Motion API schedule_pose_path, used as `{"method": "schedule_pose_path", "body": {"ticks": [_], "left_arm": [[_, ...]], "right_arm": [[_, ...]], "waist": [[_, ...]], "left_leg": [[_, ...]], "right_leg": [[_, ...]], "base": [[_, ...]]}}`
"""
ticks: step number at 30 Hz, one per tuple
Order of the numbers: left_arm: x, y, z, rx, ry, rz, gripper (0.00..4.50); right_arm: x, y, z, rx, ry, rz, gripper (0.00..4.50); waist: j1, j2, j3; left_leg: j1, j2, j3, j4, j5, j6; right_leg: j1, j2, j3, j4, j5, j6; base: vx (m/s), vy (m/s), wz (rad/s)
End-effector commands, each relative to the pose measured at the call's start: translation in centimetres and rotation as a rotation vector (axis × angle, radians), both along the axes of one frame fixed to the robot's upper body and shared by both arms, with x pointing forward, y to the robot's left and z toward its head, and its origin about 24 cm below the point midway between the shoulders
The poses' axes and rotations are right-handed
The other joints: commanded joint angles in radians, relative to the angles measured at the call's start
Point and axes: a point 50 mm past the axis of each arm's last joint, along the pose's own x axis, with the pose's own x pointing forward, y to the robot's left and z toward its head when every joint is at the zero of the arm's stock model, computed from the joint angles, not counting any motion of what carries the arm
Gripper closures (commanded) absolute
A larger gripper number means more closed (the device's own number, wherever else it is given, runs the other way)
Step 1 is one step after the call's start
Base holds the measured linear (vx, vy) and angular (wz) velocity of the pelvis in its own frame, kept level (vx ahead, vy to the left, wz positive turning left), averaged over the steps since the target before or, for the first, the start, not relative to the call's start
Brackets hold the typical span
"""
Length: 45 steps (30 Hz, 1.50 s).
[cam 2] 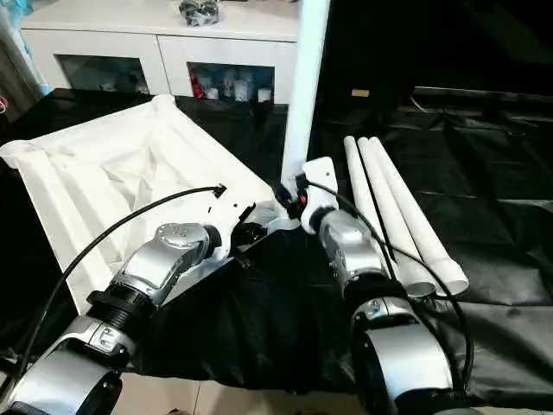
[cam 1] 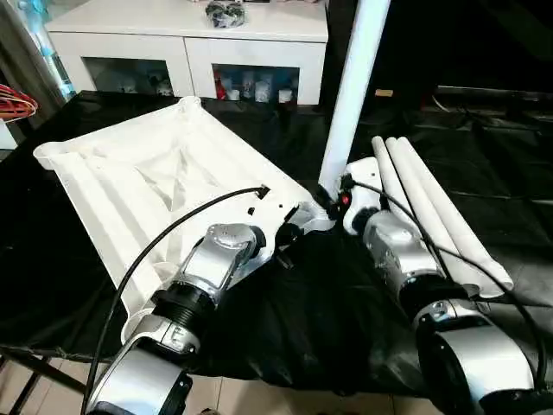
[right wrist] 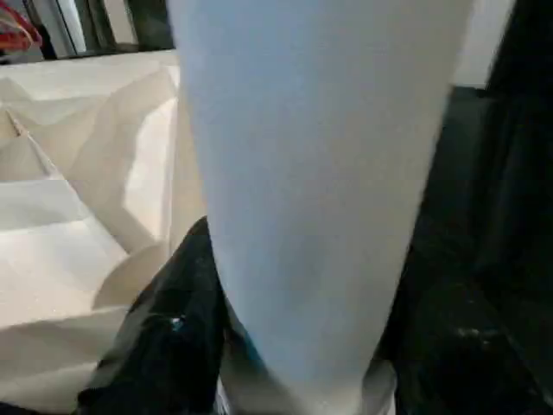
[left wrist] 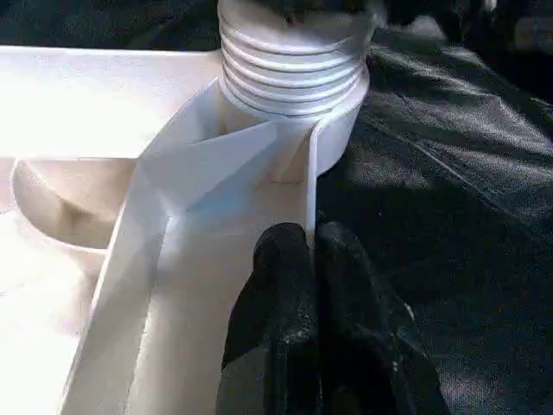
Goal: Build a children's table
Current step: Insert table leg to table base
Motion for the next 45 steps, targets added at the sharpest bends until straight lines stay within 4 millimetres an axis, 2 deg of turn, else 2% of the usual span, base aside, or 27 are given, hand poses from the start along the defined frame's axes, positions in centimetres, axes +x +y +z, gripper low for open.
{"method": "schedule_pose_path", "body": {"ticks": [1, 4, 6, 7, 9, 12, 13, 15, 17, 20, 22, 26, 35, 37, 41, 43, 45], "left_arm": [[1.0, -0.7, 3.4, -0.059, -0.163, -0.029, 4.50], [0.9, -0.6, 3.5, -0.059, -0.170, -0.051, 4.50], [0.7, -0.6, 3.4, -0.056, -0.174, -0.087, 4.50], [0.7, -0.6, 3.4, -0.055, -0.174, -0.090, 4.50], [0.4, -0.5, 3.4, -0.058, -0.179, -0.126, 4.50], [0.1, -0.3, 3.2, -0.059, -0.179, -0.158, 4.50], [0.0, -0.3, 3.2, -0.060, -0.185, -0.174, 4.50], [-0.3, -0.1, 3.2, -0.065, -0.194, -0.220, 4.50], [-0.4, -0.1, 3.1, -0.067, -0.192, -0.239, 4.50], [-0.7, 0.2, 2.9, -0.061, -0.182, -0.279, 4.50], [-1.0, 0.5, 2.6, -0.064, -0.173, -0.321, 4.50], [-1.6, 1.0, 2.4, -0.071, -0.150, -0.380, 4.50], [-2.9, 1.8, 2.1, -0.091, -0.112, -0.522, 4.50], [-3.2, 2.1, 2.0, -0.085, -0.098, -0.556, 4.50], [-3.6, 2.6, 1.9, -0.073, -0.074, -0.597, 4.50], [-3.7, 2.9, 1.8, -0.059, -0.059, -0.616, 4.50], [-3.8, 3.1, 1.7, -0.057, -0.052, -0.629, 4.50]], "right_arm": [[-2.3, 0.7, -4.2, -0.023, 0.193, 0.051, 1.76], [-2.1, 0.7, -3.9, -0.005, 0.174, 0.057, 1.40], [-1.9, 0.7, -3.1, 0.031, 0.140, 0.074, 1.15], [-1.8, 0.7, -3.1, 0.033, 0.138, 0.075, 1.03], [-1.6, 0.5, -2.4, 0.044, 0.094, 0.105, 0.97], [-1.5, 0.1, -1.8, 0.015, 0.040, 0.130, 0.66], [-1.6, 0.0, -1.7, 0.004, 0.025, 0.137, 0.56], [-1.7, -0.6, -1.4, -0.004, -0.003, 0.178, 0.51], [-1.9, -0.9, -1.3, -0.007, -0.011, 0.201, 0.51], [-2.3, -1.7, -1.2, -0.023, -0.024, 0.251, 0.51], [-2.6, -2.4, -1.1, -0.026, -0.032, 0.287, 0.51], [-3.1, -3.6, -0.7, -0.025, -0.046, 0.332, 0.51], [-5.4, -5.1, -0.3, -0.042, -0.017, 0.538, 0.51], [-5.9, -5.3, -0.3, -0.066, -0.005, 0.585, 0.51], [-6.4, -5.4, -0.3, -0.095, 0.017, 0.641, 0.51], [-6.6, -5.5, -0.3, -0.109, 0.019, 0.660, 0.79], [-6.8, -5.5, -0.2, -0.115, 0.022, 0.673, 0.86]], "waist": [[0.002, -0.008, -0.050], [0.002, -0.007, -0.049], [0.003, -0.007, -0.051], [0.006, -0.008, -0.054], [0.009, -0.004, -0.060], [0.015, -0.004, -0.067], [0.015, -0.003, -0.069], [0.018, -0.003, -0.068], [0.018, -0.003, -0.068], [0.023, 0.000, -0.065], [0.027, 0.002, -0.061], [0.034, 0.003, -0.060], [0.056, -0.001, -0.063], [0.063, 0.000, -0.063], [0.062, 0.001, -0.060], [0.063, 0.001, -0.061], [0.062, -0.001, -0.061]], "left_leg": [[0.003, 0.049, -0.022, -0.078, -0.351, 0.042], [0.007, 0.049, -0.021, -0.078, -0.356, 0.043], [0.005, 0.049, -0.021, -0.077, -0.343, 0.046], [0.004, 0.050, -0.019, -0.076, -0.318, 0.053], [-0.002, 0.052, -0.016, -0.072, -0.247, 0.071], [-0.006, 0.052, -0.013, -0.063, -0.171, 0.100], [-0.008, 0.052, -0.011, -0.059, -0.131, 0.120], [-0.009, 0.050, -0.010, -0.056, -0.110, 0.146], [-0.008, 0.051, -0.010, -0.055, -0.115, 0.154], [-0.006, 0.053, -0.009, -0.055, -0.132, 0.149], [-0.003, 0.055, -0.010, -0.058, -0.168, 0.133], [0.001, 0.057, -0.009, -0.060, -0.186, 0.115], [-0.003, 0.058, -0.007, -0.055, -0.139, 0.130], [-0.001, 0.059, -0.005, -0.055, -0.143, 0.129], [0.002, 0.059, -0.006, -0.058, -0.175, 0.106], [0.002, 0.059, -0.006, -0.058, -0.179, 0.097], [0.001, 0.058, -0.006, -0.058, -0.171, 0.095]], "right_leg": [[0.037, -0.076, 0.042, -0.094, -0.433, -0.190], [0.034, -0.076, 0.043, -0.097, -0.449, -0.187], [0.036, -0.077, 0.044, -0.095, -0.431, -0.192], [0.038, -0.077, 0.046, -0.092, -0.392, -0.200], [0.043, -0.076, 0.046, -0.078, -0.278, -0.234], [0.047, -0.076, 0.045, -0.063, -0.164, -0.261], [0.047, -0.073, 0.044, -0.055, -0.100, -0.280], [0.051, -0.071, 0.041, -0.050, -0.049, -0.297], [0.051, -0.072, 0.042, -0.049, -0.050, -0.301], [0.050, -0.073, 0.042, -0.053, -0.086, -0.298], [0.050, -0.072, 0.043, -0.059, -0.139, -0.285], [0.046, -0.072, 0.045, -0.061, -0.171, -0.278], [0.051, -0.070, 0.044, -0.053, -0.135, -0.262], [0.046, -0.069, 0.044, -0.053, -0.148, -0.259], [0.044, -0.069, 0.045, -0.060, -0.206, -0.246], [0.043, -0.071, 0.045, -0.061, -0.221, -0.238], [0.044, -0.069, 0.045, -0.060, -0.213, -0.236]], "base": [[0.000, 0.000, 0.00], [0.000, 0.000, 0.00], [0.000, 0.000, 0.00], [0.000, 0.000, 0.00], [0.000, 0.000, 0.00], [0.000, 0.000, 0.00], [0.000, 0.000, 0.00], [0.000, 0.000, 0.00], [0.000, 0.000, 0.00], [0.000, 0.000, 0.00], [0.000, 0.000, 0.00], [0.000, 0.000, 0.00], [0.000, 0.000, 0.00], [0.000, 0.000, 0.00], [0.000, 0.000, 0.00], [0.000, 0.000, 0.00], [0.000, 0.000, 0.00]]}}
